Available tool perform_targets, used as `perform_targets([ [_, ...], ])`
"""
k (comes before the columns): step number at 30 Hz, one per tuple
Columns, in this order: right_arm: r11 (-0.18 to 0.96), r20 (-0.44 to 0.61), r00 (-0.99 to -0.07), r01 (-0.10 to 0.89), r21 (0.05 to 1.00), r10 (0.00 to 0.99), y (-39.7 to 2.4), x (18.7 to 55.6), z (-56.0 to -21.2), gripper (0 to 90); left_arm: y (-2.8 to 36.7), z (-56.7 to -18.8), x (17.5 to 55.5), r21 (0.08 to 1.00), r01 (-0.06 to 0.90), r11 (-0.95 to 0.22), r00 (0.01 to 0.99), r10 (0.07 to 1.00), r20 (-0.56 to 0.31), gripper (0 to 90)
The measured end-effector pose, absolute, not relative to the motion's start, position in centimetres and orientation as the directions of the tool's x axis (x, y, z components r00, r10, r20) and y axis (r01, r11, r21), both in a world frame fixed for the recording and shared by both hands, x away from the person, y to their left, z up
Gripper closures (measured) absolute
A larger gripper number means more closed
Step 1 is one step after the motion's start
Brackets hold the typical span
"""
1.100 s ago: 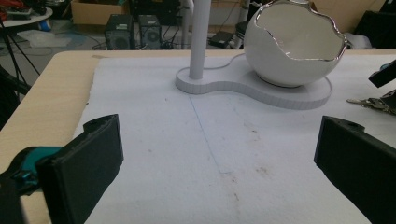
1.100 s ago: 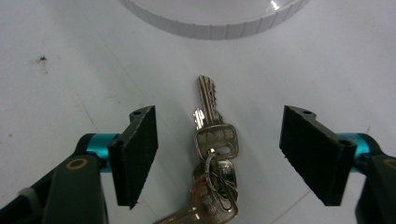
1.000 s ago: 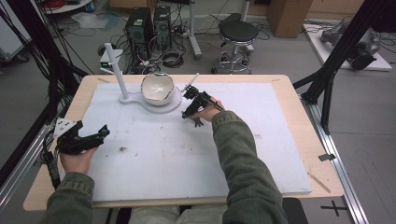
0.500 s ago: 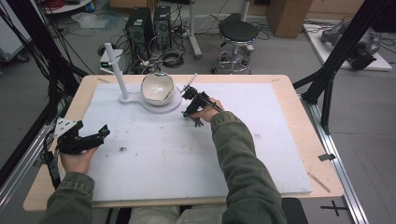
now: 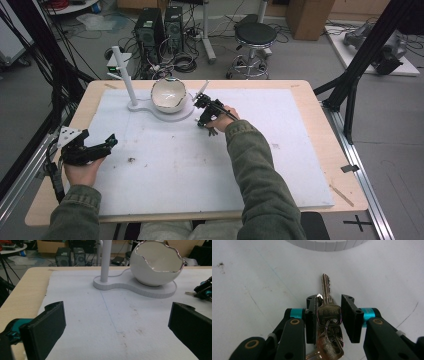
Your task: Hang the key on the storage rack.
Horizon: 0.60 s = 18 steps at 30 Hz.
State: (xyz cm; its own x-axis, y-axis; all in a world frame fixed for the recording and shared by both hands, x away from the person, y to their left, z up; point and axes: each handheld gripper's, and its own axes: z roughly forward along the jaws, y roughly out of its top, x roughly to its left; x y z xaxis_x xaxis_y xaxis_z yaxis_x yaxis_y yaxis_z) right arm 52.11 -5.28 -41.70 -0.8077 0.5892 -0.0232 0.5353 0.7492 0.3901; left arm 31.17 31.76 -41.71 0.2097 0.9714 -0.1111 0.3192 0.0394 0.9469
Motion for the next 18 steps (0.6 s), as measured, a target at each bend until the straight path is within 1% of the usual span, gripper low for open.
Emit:
perform_targets([
  [3,0.747,-0.032,-0.805,0.533,0.397,0.592,-5.3,52.0,-41.5,66.9,31.7,-41.7,31.2,0.947,0.319,0.040,0.211,0.971,-0.112,1.7],
  [5,0.738,-0.013,-0.805,0.538,0.408,0.594,-5.5,51.9,-41.2,66.9,31.7,-41.7,31.2,0.947,0.320,0.039,0.212,0.971,-0.112,1.7],
  [12,0.725,-0.003,-0.805,0.533,0.437,0.594,-6.2,51.5,-40.1,67.0,31.6,-41.7,31.2,0.946,0.321,0.039,0.215,0.970,-0.113,1.7],
  [15,0.710,-0.016,-0.797,0.528,0.465,0.604,-6.6,51.2,-39.7,67.0,31.6,-41.7,31.2,0.946,0.322,0.037,0.217,0.970,-0.112,1.7],
  [18,0.680,-0.006,-0.790,0.524,0.513,0.613,-7.2,51.0,-39.2,67.0,31.6,-41.8,31.2,0.946,0.324,0.035,0.218,0.970,-0.111,1.7],
])
